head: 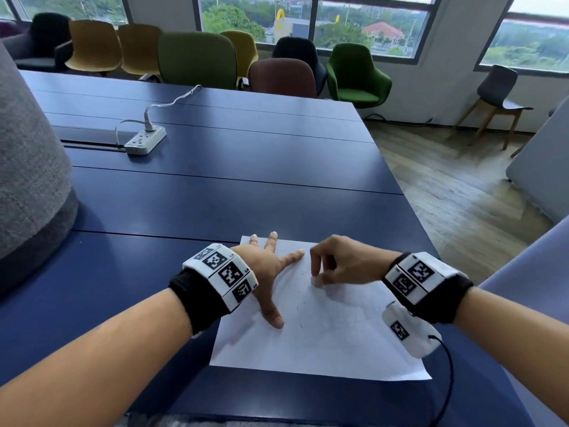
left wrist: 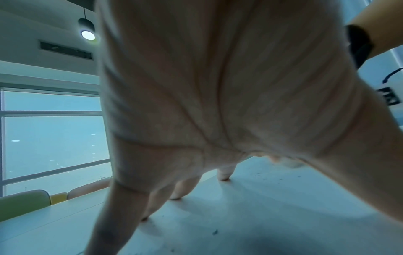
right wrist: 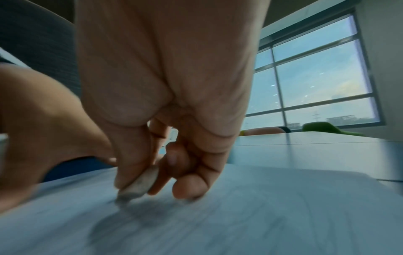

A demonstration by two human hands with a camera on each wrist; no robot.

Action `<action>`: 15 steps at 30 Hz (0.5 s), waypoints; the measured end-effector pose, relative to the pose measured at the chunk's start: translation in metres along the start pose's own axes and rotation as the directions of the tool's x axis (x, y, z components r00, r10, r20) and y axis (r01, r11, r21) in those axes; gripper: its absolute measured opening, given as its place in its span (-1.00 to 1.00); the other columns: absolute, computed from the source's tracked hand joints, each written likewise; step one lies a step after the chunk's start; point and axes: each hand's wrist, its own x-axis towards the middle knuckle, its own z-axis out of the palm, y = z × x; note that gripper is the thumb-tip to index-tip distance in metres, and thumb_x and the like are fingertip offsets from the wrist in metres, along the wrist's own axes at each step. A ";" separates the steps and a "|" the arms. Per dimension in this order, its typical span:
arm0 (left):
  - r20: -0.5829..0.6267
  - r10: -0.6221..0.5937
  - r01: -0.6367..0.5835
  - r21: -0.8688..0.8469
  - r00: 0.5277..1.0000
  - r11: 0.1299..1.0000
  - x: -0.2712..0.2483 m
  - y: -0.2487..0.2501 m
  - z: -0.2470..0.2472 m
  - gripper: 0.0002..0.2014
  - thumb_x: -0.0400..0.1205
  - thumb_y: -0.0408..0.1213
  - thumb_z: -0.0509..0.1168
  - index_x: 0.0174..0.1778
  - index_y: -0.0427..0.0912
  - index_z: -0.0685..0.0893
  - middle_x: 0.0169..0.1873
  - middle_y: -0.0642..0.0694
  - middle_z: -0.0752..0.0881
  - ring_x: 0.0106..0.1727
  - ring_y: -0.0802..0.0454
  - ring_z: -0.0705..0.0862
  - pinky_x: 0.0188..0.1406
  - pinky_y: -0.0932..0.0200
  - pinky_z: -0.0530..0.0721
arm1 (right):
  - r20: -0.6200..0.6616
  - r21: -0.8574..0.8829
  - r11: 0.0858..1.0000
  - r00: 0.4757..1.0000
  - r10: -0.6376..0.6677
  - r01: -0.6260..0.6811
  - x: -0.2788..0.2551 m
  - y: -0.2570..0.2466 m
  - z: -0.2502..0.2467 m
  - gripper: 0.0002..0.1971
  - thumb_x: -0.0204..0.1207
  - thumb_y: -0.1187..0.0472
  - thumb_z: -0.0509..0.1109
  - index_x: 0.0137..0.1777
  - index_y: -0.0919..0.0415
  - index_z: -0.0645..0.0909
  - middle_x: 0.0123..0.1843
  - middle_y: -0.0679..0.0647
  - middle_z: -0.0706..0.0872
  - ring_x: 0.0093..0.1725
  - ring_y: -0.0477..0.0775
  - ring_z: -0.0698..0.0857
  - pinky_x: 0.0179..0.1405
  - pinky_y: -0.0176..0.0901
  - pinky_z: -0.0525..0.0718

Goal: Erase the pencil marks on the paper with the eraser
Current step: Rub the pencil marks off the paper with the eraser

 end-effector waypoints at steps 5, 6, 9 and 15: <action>-0.003 0.000 0.000 0.021 1.000 1.000 0.000 0.001 0.001 0.43 0.09 0.41 0.58 0.56 0.43 -0.46 0.66 -0.20 -0.44 0.66 -0.47 -0.29 0.58 -0.48 0.10 | 0.204 -0.015 0.999 0.978 -0.048 0.052 -0.021 -0.011 0.008 -0.92 0.42 0.11 0.56 -0.21 0.00 0.70 -0.50 -0.16 0.60 -0.49 -0.23 0.53 -0.43 -0.38 0.48; -0.005 -0.001 0.001 0.024 1.000 1.000 -0.001 0.001 0.001 0.43 0.10 0.41 0.57 0.56 0.44 -0.46 0.66 -0.19 -0.44 0.66 -0.47 -0.28 0.57 -0.48 0.10 | 0.145 -0.018 0.999 0.989 -0.032 0.035 -0.018 -0.009 0.009 -0.92 0.43 0.11 0.55 -0.21 0.01 0.69 -0.50 -0.15 0.60 -0.50 -0.24 0.53 -0.43 -0.38 0.47; -0.005 -0.005 0.005 0.026 1.000 1.000 -0.001 0.002 0.000 0.43 0.10 0.40 0.58 0.55 0.44 -0.46 0.66 -0.19 -0.44 0.66 -0.47 -0.28 0.58 -0.48 0.09 | -0.044 0.027 1.000 0.999 0.005 -0.004 -0.019 -0.004 0.015 -0.87 0.45 0.18 0.51 -0.25 0.02 0.60 -0.52 -0.15 0.57 -0.52 -0.25 0.54 -0.43 -0.37 0.43; -0.001 -0.008 0.008 0.027 1.000 1.000 -0.001 0.002 -0.001 0.43 0.10 0.41 0.58 0.55 0.43 -0.48 0.66 -0.19 -0.44 0.66 -0.46 -0.28 0.57 -0.50 0.06 | 0.133 -0.026 0.998 0.990 -0.053 0.057 -0.031 -0.015 0.017 -0.94 0.44 0.12 0.54 -0.17 0.02 0.70 -0.46 -0.13 0.58 -0.45 -0.21 0.54 -0.40 -0.44 0.47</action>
